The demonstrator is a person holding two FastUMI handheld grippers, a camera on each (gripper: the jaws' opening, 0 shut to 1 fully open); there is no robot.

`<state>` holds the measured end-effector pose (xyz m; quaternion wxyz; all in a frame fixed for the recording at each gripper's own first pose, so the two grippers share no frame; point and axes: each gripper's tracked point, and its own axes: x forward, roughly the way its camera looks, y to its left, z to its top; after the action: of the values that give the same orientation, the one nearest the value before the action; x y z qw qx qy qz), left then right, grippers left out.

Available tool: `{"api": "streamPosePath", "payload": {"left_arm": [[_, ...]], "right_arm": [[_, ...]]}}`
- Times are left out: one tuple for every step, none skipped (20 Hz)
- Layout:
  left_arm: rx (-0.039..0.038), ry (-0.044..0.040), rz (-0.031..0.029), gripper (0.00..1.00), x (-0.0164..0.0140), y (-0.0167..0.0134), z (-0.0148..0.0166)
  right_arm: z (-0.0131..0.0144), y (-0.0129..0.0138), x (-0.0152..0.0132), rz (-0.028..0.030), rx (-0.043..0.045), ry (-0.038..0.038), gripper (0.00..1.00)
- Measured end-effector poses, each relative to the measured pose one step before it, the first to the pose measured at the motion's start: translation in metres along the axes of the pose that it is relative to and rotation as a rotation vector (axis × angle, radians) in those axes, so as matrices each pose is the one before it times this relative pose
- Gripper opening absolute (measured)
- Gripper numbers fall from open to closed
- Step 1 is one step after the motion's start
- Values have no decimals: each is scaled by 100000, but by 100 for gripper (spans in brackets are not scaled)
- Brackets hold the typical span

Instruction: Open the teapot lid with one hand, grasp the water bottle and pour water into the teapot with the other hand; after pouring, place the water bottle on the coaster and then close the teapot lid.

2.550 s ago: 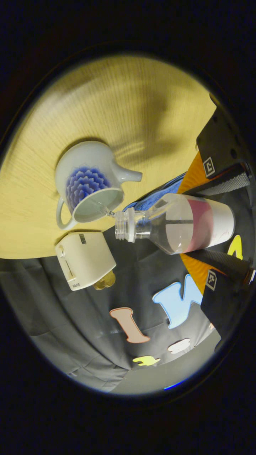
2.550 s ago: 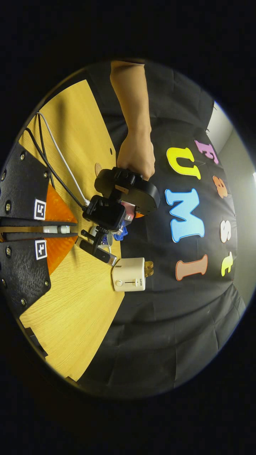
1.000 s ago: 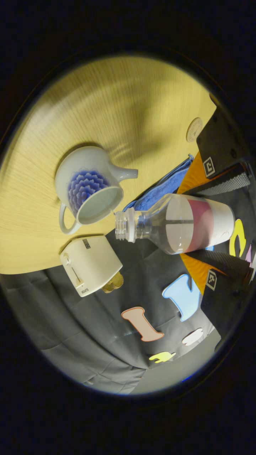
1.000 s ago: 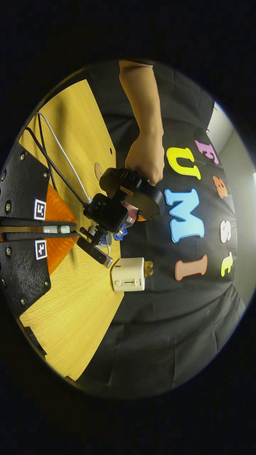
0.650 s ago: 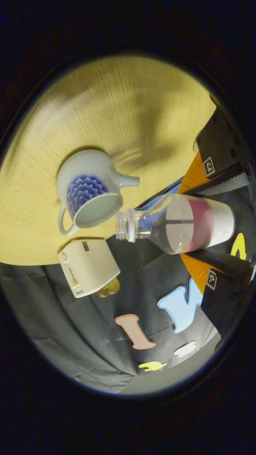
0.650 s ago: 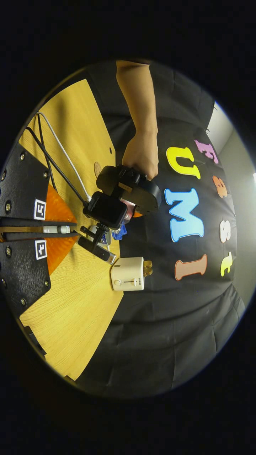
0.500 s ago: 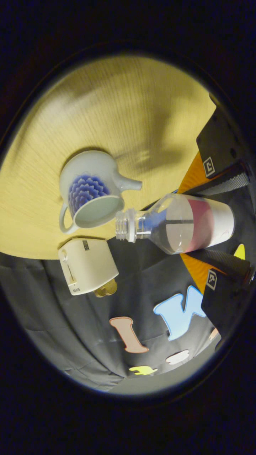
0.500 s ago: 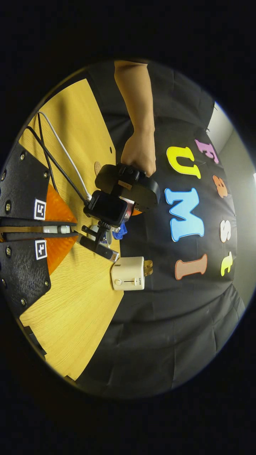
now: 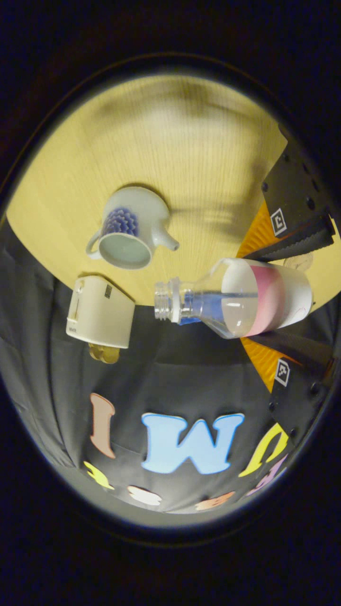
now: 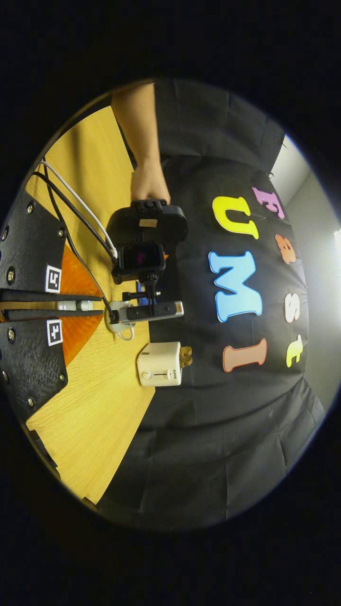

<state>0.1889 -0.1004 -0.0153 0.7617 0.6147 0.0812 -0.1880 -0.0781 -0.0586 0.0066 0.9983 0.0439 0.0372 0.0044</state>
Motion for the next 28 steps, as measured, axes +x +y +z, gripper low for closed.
{"api": "streamPosePath", "payload": {"left_arm": [[-7521,-388,1621,87,-457,487,-818],[-8848,-1104,1079,87,-775,460,-842],[-9745,-1271,861,87,-771,514,-614],[-9933,-649,729,87,-1082,734,-854],[-13792,-1812,885,87,-1532,732,-847],[-9088,-1588,657,87,-795,717,-400],[-9558,-1203,187,87,-747,684,-413],[-8910,-1925,503,87,-673,662,-357],[-8167,-1656,181,87,-547,650,-365],[-7878,-1947,606,87,-215,854,-175],[-9846,-2467,2086,87,-410,1427,-197],[-5891,-1457,1320,87,-244,949,-140],[-4714,-1367,1285,86,204,637,-174],[-4665,-2020,1552,87,458,928,-98],[-2759,-1933,1337,86,89,892,212],[-2142,-2302,1782,86,290,1026,304],[-1747,-1975,452,86,232,810,587],[-369,-1046,187,86,638,457,206],[769,-1354,1387,86,869,616,292],[-622,-1087,45,86,994,85,317],[-2061,-870,-553,85,1295,-18,37],[-1523,715,370,85,1510,115,-823],[-604,1033,843,85,1061,98,-855],[-1850,1837,135,85,727,120,-985],[-1455,773,-599,86,353,-115,-414],[-384,147,503,86,178,56,-208],[497,-167,592,85,148,180,-67],[539,-189,384,85,119,2,-83]], "right_arm": [[319,127,244,162,-527,-1020,6],[288,111,230,131,-837,-719,6],[253,150,287,306,-290,-624,6],[130,229,441,784,248,-206,6],[133,401,615,897,303,-219,6],[92,237,417,525,-259,-177,6],[142,189,465,415,-540,-313,6],[161,192,404,366,-693,-531,6],[65,141,492,405,-956,-157,6],[10,207,464,373,-582,-237,6],[-47,164,492,507,-157,205,6],[-142,74,406,345,150,292,6],[-127,81,349,112,201,461,6],[-195,-14,381,12,326,532,6],[-275,-115,292,-157,165,759,6],[-367,-145,313,-177,684,1039,6],[-199,-132,171,-134,400,467,6],[-227,-131,288,-104,564,680,6],[-175,-75,276,40,332,354,6],[-96,-118,151,-103,212,291,6],[-62,-142,152,-128,326,113,6],[-83,-175,129,-401,223,313,6],[-4,-227,49,-528,149,40,6],[-30,-264,64,-591,19,3,6],[-21,-228,75,-496,-92,-1,6],[1,-88,31,-321,-69,74,6],[-87,-74,104,-136,26,193,6],[-179,-50,48,-44,121,406,6]]}}
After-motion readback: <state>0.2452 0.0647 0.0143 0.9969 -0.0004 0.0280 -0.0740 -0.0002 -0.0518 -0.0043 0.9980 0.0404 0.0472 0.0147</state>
